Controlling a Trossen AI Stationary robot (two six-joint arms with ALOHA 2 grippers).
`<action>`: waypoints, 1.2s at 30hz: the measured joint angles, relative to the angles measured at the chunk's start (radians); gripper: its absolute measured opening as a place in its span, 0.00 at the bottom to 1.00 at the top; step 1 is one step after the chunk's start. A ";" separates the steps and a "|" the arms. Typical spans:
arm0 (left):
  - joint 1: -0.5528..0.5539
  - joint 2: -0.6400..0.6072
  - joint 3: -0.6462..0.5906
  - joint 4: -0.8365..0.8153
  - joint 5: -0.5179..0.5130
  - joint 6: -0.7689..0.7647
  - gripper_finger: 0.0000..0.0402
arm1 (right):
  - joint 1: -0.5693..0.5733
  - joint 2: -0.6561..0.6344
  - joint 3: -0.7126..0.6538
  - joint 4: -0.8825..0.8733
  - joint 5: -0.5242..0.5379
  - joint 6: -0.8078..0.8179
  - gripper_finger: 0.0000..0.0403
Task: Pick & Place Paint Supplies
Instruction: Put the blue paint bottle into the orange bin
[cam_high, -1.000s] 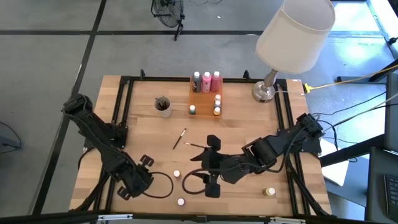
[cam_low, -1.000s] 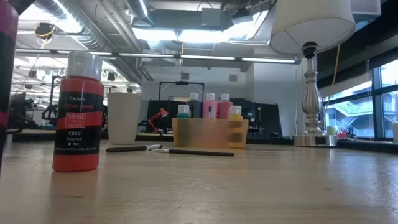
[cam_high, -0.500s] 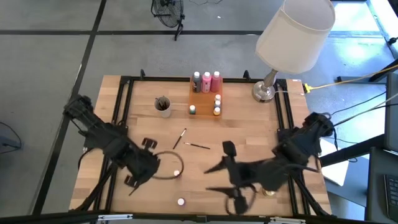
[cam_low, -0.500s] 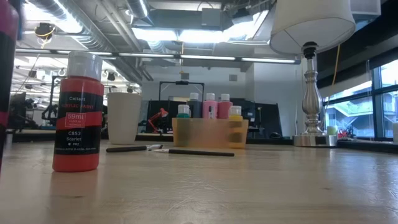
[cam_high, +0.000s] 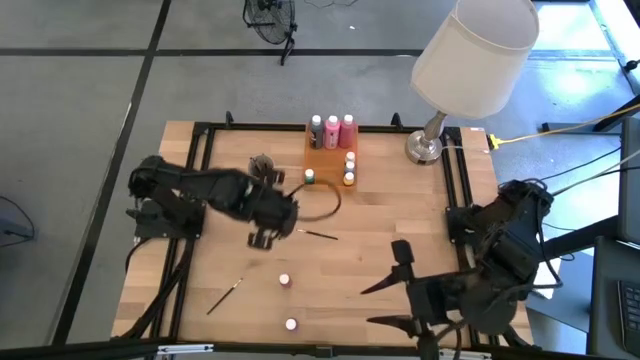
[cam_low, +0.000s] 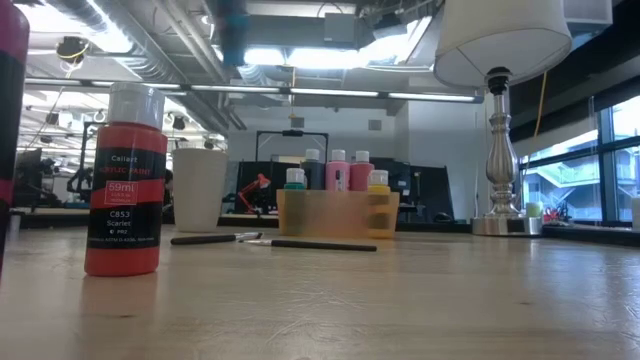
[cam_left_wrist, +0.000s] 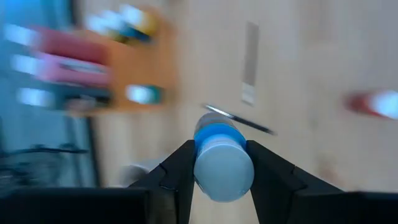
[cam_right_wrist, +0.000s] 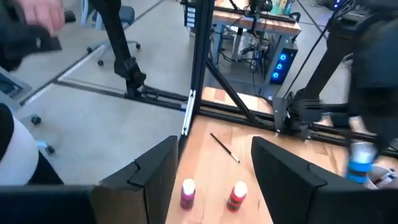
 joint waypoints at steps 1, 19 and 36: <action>0.024 0.009 0.027 0.001 -0.027 0.028 0.29 | 0.006 0.000 0.000 -0.013 0.010 0.000 0.52; 0.548 0.050 0.108 0.222 0.178 0.535 0.29 | -0.065 -0.071 0.001 -0.136 0.116 0.012 0.52; 0.709 0.290 0.108 0.219 0.394 0.716 0.29 | -0.179 -0.090 -0.001 -0.275 0.111 0.063 0.52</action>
